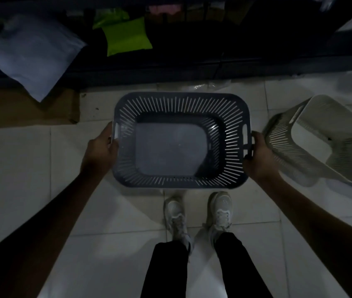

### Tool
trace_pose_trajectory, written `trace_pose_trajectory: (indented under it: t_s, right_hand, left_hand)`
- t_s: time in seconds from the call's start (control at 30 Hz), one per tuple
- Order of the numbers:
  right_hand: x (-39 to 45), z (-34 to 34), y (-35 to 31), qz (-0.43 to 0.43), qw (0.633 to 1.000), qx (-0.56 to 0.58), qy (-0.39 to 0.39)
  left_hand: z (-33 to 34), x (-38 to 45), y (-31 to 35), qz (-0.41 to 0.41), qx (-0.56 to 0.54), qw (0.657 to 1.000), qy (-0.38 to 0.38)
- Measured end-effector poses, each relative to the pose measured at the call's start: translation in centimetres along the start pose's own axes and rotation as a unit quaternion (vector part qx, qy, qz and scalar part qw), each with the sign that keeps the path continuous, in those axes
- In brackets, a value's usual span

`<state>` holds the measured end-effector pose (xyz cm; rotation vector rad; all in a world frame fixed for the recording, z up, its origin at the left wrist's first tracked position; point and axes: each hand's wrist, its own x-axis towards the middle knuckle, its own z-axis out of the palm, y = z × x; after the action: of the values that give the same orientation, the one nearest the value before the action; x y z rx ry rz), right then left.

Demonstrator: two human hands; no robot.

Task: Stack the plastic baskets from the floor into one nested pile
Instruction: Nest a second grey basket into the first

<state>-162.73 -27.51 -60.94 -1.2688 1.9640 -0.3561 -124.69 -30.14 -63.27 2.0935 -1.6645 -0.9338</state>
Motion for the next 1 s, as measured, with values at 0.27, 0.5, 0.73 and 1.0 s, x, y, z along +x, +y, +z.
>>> trace_pose_trajectory:
  t_s: [0.27, 0.5, 0.73, 1.0]
  right_hand:
    - [2.4, 2.7, 2.2, 0.012, 1.0, -0.028, 0.002]
    - [4.4, 5.1, 4.0, 0.026, 0.999, -0.023, -0.007]
    - [7.2, 8.0, 6.2, 0.029, 0.998, -0.032, -0.039]
    - [9.8, 12.4, 10.3, 0.026, 0.999, -0.028, -0.039]
  left_hand:
    - [2.9, 2.3, -2.7, 0.002, 0.024, 1.0, -0.018]
    - [5.2, 3.7, -4.0, -0.01, 0.033, 0.999, -0.02]
    - [10.2, 4.2, -5.9, -0.045, 0.066, 0.996, -0.038]
    - [15.9, 3.2, -8.6, -0.089, 0.029, 0.996, 0.003]
